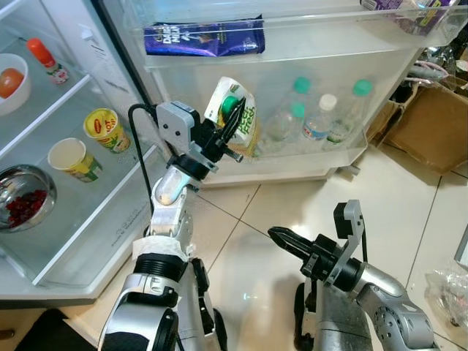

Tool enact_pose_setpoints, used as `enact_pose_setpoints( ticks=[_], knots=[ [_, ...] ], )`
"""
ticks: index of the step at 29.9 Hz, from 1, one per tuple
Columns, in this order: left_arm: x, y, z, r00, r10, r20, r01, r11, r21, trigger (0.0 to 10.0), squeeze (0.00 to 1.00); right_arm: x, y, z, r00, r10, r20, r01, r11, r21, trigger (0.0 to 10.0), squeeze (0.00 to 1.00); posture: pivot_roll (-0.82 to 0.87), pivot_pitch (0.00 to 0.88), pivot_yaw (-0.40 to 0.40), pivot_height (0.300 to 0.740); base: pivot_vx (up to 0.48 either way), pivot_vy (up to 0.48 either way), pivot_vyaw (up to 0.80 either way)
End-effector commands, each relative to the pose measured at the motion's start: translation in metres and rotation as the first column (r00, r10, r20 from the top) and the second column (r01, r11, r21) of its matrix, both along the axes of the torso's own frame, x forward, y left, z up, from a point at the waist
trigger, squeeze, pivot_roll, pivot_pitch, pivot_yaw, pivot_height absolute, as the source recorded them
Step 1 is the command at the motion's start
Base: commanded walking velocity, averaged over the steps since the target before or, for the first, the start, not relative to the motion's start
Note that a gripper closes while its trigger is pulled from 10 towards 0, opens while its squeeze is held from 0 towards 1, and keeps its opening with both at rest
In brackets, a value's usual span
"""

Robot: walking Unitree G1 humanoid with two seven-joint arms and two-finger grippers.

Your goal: Restocking fridge

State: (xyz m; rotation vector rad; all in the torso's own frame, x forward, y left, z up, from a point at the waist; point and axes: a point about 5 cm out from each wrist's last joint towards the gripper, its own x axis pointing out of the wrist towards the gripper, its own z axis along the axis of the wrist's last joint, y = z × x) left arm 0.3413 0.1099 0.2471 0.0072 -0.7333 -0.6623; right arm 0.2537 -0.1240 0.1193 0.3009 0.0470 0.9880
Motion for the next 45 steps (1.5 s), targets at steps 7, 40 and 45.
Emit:
enact_pose_setpoints(
  ticks=[7, 40, 45],
  knots=[
    [-0.007, -0.006, 0.006, 0.996, -0.001, 0.091, -0.009, 0.994, 0.112, 10.0, 0.0, -0.008, 0.001, -0.003, 0.999, 0.008, -0.033, -0.008, 1.0, 0.002, 10.0, 0.0, -0.17, 0.468, 0.039, 0.55, 0.0, 0.0, 0.0],
    [0.003, 0.001, -0.003, 0.946, 0.226, 0.234, -0.277, 0.937, 0.215, 10.0, 0.0, -0.022, 0.003, 0.011, 0.999, 0.05, -0.022, -0.05, 0.999, 0.005, 10.0, 0.0, -0.24, 0.529, -0.004, 0.55, 0.0, 0.0, 0.0],
    [0.006, 0.004, -0.005, 0.945, 0.252, 0.21, -0.292, 0.937, 0.19, 10.0, 0.0, -0.027, 0.002, 0.015, 0.998, 0.061, -0.022, -0.061, 0.998, 0.001, 10.0, 0.0, -0.27, 0.551, -0.023, 0.55, 0.0, 0.0, 0.0]
  ],
)
